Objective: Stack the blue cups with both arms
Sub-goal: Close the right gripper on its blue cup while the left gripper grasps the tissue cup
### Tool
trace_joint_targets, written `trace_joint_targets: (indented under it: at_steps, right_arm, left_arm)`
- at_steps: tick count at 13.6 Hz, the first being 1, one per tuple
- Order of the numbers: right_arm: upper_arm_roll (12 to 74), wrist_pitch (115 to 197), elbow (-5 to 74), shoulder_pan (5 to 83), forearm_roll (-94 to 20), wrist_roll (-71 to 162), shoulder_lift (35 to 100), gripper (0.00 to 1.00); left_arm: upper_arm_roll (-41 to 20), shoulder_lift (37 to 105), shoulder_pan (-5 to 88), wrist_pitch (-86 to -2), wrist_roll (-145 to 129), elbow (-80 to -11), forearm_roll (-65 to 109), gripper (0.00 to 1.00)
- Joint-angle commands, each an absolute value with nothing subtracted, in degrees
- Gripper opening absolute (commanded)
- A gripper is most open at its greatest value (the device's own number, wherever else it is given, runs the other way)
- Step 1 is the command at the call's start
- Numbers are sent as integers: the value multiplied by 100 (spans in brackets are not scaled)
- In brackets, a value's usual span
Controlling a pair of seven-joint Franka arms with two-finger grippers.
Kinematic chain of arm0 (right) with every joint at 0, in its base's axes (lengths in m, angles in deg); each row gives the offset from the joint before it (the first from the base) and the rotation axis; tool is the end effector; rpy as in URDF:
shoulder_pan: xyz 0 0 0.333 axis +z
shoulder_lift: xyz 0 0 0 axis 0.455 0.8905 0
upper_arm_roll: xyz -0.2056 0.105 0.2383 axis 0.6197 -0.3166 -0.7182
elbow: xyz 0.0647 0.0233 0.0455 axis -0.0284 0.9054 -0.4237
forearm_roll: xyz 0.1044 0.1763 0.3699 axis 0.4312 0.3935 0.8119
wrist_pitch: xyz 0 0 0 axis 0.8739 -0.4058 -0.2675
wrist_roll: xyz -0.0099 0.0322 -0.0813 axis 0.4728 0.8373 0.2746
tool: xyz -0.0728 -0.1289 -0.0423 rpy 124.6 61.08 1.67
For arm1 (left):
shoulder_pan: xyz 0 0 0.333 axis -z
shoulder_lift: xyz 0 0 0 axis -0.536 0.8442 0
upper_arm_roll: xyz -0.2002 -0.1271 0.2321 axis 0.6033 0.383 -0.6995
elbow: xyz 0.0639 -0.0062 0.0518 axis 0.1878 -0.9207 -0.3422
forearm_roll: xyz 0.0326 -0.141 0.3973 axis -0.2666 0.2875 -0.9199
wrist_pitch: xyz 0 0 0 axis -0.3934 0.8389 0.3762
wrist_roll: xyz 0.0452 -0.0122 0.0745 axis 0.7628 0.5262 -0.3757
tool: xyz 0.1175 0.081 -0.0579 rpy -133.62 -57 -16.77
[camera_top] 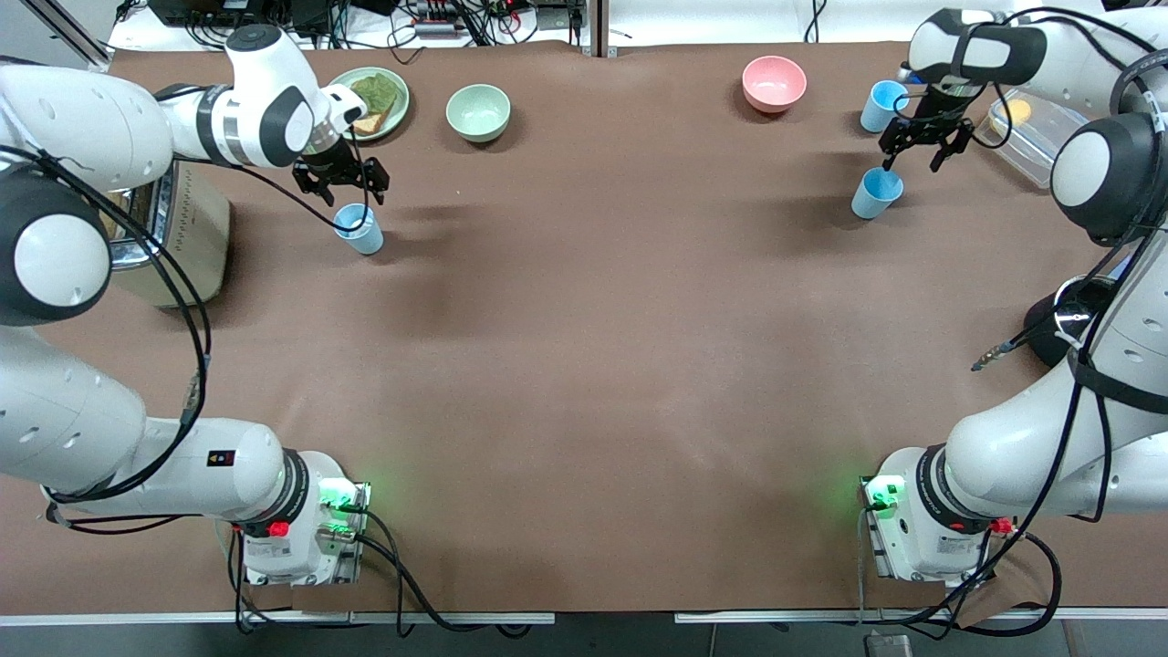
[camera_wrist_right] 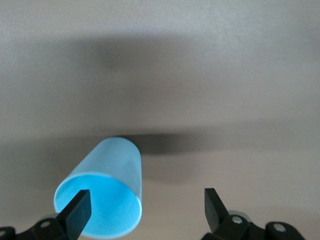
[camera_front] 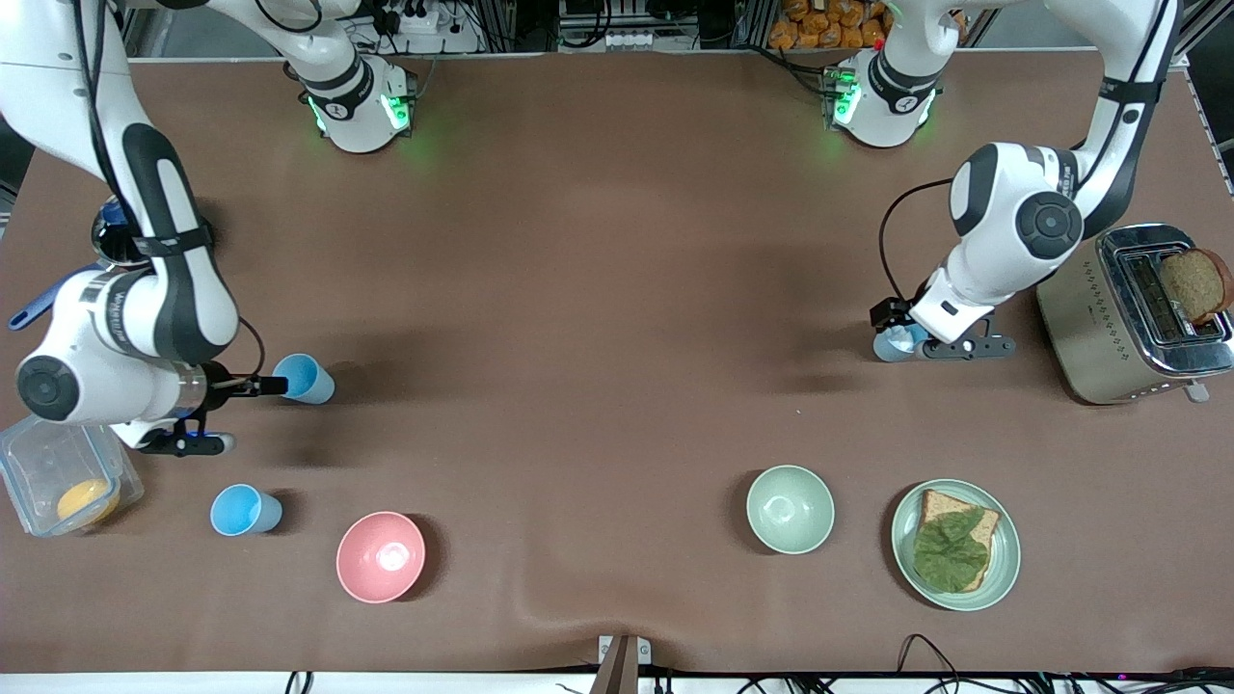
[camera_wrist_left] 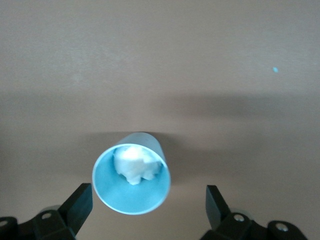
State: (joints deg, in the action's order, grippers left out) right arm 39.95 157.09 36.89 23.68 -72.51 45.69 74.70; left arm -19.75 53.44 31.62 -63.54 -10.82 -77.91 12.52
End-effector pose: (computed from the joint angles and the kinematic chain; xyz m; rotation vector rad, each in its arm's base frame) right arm 0.6475 -0.0632 0.1931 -3.0931 0.0351 0.4086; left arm 0.5342 -0.0768 0.2320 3.1310 0.0363 -0.0802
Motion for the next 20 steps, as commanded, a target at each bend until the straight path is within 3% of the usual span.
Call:
trace_joint_targets:
  at_steps: [1, 5, 6, 7, 8, 17, 20]
  right_arm:
    - [4005, 16407, 4291, 2399, -7266, 4570, 7372, 100]
    - [4005, 16374, 4336, 2399, -7266, 4518, 7398, 100]
    - [4005, 16365, 4336, 2399, -7266, 4517, 7389, 90]
    - [4005, 16330, 4336, 2390, -7266, 4604, 7372, 32]
    - [3997, 16208, 4327, 2407, -7266, 4605, 7372, 0]
    - [3979, 16004, 4310, 2487, -7249, 4588, 7231, 0]
    - [3970, 16004, 4319, 2487, -7248, 4588, 7222, 0]
  left_arm:
    - [-1920, 5431, 2847, -6506, -644, -7855, 1286, 95]
    - [-1894, 5528, 2608, -6515, -484, -7916, 1294, 86]
    - [-1885, 5528, 2617, -6506, -493, -7934, 1294, 84]
    - [-1824, 5528, 2609, -6506, -493, -7977, 1294, 82]
    - [-1798, 5545, 2609, -6515, -493, -7995, 1303, 78]
    - [-1789, 5852, 2609, -6707, -501, -8057, 1303, 50]
    - [-1789, 5914, 2635, -6779, -510, -8031, 1329, 31]
